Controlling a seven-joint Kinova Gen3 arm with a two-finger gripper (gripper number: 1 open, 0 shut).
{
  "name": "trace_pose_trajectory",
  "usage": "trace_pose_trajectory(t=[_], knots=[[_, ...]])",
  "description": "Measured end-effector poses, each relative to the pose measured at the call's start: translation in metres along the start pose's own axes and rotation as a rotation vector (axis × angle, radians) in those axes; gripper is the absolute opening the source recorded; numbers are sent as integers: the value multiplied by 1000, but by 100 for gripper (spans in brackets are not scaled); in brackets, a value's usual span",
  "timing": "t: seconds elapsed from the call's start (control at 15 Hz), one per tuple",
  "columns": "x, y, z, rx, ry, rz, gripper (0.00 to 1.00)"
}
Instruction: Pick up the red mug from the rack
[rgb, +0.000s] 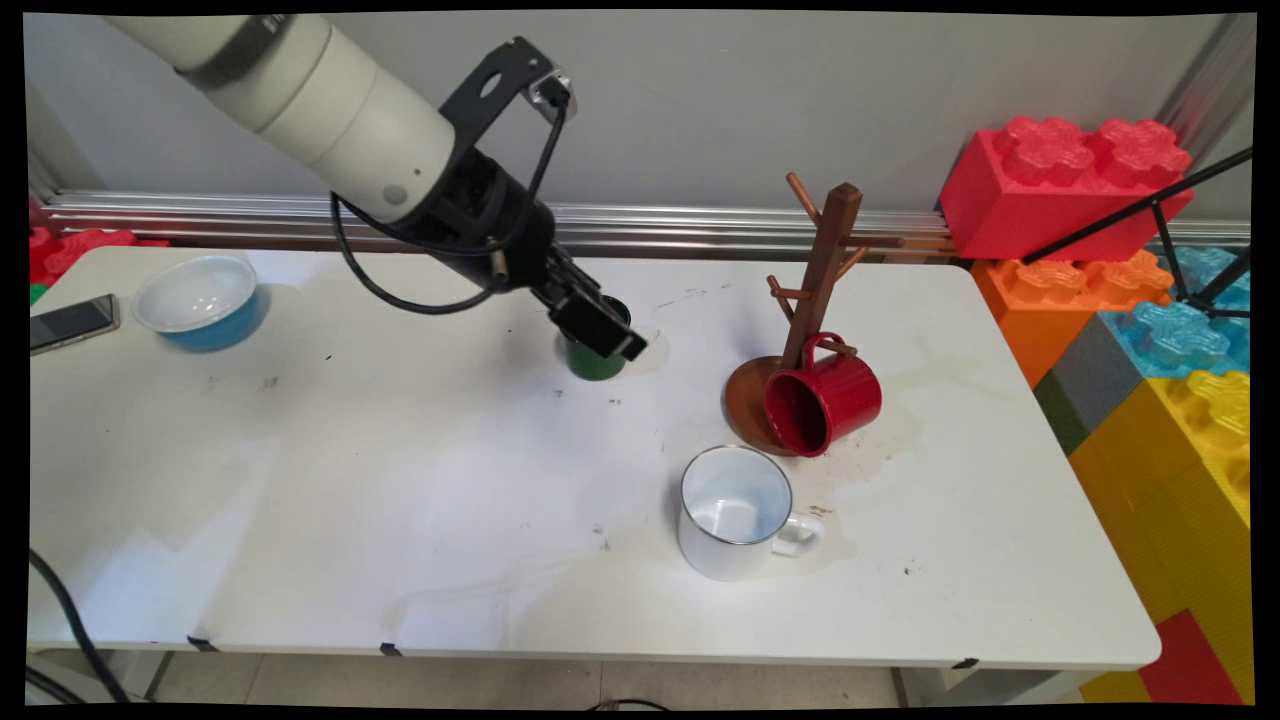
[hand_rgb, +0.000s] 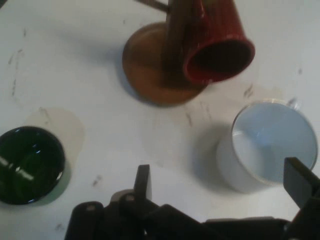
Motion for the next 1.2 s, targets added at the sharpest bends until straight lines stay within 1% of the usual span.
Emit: trace_pose_trajectory(t=[0.27, 0.53, 0.8, 0.93, 1.07, 1.2], knots=[[-8, 10, 25, -35, 79, -109, 100], [-14, 19, 54, -75, 150, -190, 100], [-17, 24, 76, -96, 192, -240, 100], [-18, 29, 93, -115, 218, -275, 100], [-18, 32, 105, -126, 234, -298, 100], [-18, 37, 125, -136, 252, -335, 100]])
